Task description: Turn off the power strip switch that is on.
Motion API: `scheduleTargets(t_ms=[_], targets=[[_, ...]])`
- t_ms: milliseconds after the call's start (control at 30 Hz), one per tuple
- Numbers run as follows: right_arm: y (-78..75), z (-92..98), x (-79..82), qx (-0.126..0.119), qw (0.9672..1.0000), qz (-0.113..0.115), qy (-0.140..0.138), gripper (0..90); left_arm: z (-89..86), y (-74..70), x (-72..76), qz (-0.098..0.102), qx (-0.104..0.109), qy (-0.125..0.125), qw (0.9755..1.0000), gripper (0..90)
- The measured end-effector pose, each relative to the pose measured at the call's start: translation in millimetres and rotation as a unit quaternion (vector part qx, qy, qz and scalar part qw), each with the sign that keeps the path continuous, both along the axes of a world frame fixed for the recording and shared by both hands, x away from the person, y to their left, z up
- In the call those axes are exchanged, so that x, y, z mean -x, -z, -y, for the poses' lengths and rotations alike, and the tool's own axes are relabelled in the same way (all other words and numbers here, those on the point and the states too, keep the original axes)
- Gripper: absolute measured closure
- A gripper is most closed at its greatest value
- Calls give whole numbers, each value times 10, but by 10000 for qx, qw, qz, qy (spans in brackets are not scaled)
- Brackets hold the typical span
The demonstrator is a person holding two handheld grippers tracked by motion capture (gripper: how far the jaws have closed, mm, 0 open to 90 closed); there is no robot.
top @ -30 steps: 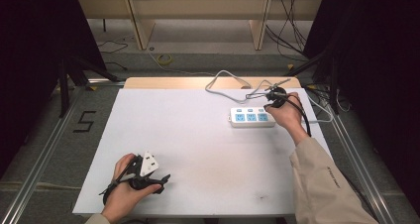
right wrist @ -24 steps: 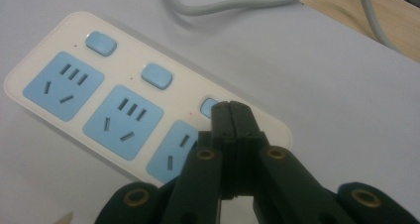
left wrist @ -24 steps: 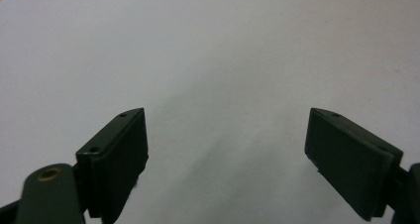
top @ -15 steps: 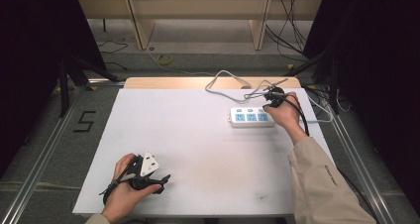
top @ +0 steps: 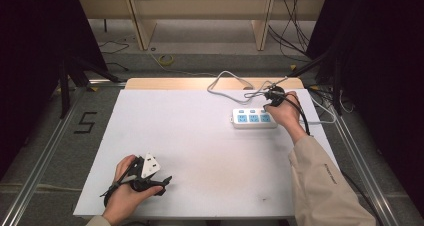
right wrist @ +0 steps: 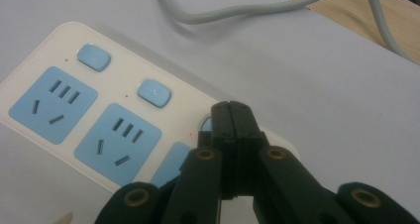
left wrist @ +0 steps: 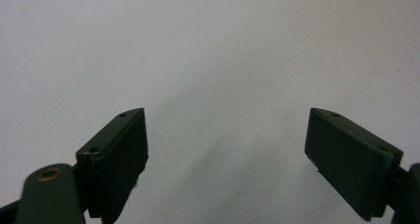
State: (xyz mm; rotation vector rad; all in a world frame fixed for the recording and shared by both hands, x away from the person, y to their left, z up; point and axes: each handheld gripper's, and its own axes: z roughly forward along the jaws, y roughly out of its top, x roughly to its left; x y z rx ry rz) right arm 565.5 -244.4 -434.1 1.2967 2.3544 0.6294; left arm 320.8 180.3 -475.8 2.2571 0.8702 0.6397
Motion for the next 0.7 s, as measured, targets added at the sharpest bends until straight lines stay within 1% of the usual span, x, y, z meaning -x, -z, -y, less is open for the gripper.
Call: scheduleTargets(t_ms=[233, 367, 433, 467, 700], targets=[[10, -20, -38, 33, 10000, -38, 14, 900, 0, 2, 2, 5, 40, -22, 10000, 164], [29, -23, -47, 39, 10000, -52, 27, 900, -2, -2, 1, 4, 6, -1, 10000, 164], [34, -27, -51, 38, 10000, -61, 21, 900, 2, 2, 1, 10, 33, -14, 10000, 164], [34, -30, -53, 37, 10000, -62, 22, 900, -1, 0, 0, 1, 3, 0, 10000, 164], [46, -61, -65, 74, 9999, -72, 10, 900, 1, 3, 0, 7, 40, -15, 10000, 164]])
